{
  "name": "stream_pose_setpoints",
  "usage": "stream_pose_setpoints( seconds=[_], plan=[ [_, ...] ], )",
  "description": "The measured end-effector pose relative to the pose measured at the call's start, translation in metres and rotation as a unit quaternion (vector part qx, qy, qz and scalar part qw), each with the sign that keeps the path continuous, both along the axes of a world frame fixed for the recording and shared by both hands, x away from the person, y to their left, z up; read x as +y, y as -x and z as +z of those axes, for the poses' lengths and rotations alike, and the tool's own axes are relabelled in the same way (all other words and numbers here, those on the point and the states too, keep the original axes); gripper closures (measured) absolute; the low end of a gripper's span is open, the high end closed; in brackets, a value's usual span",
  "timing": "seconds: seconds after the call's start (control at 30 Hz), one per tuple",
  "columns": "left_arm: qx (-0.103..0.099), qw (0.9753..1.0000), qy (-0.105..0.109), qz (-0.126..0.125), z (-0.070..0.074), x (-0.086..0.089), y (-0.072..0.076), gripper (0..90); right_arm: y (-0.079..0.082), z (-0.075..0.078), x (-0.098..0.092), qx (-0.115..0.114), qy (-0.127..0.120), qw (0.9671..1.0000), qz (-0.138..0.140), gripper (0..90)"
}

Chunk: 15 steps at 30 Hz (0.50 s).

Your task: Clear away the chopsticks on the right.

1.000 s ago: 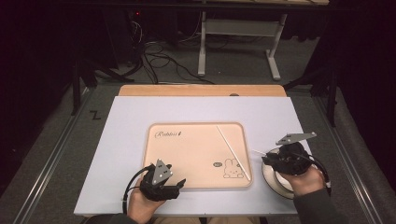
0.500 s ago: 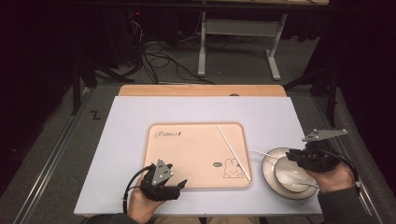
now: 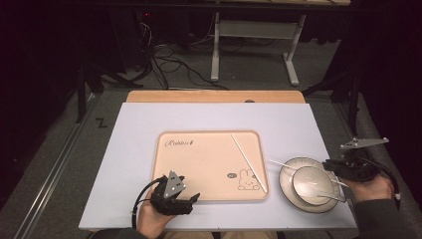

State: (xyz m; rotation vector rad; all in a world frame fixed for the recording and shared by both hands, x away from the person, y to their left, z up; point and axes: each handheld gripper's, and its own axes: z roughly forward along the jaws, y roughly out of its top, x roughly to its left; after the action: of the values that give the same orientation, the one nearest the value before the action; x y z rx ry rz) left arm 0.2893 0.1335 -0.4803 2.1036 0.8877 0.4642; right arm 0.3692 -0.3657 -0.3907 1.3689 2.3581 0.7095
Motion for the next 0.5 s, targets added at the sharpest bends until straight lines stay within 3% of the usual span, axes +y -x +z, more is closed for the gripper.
stream_pose_setpoints(
  seconds=[0.2, 0.4, 0.5],
  plan=[
    [0.002, 1.0000, -0.001, -0.003, 0.000, -0.001, 0.000, 24.6, -0.008, -0.012, -0.012, 0.027, 0.025, 0.9993, -0.003, 78.2],
    [0.006, 1.0000, 0.002, -0.004, -0.002, -0.001, -0.001, 24.4, -0.008, -0.022, -0.016, 0.054, 0.051, 0.9971, 0.016, 75.8],
    [0.002, 1.0000, 0.006, -0.006, -0.001, -0.001, 0.000, 25.9, -0.008, -0.025, -0.019, 0.055, 0.057, 0.9967, 0.017, 74.9]
  ],
)
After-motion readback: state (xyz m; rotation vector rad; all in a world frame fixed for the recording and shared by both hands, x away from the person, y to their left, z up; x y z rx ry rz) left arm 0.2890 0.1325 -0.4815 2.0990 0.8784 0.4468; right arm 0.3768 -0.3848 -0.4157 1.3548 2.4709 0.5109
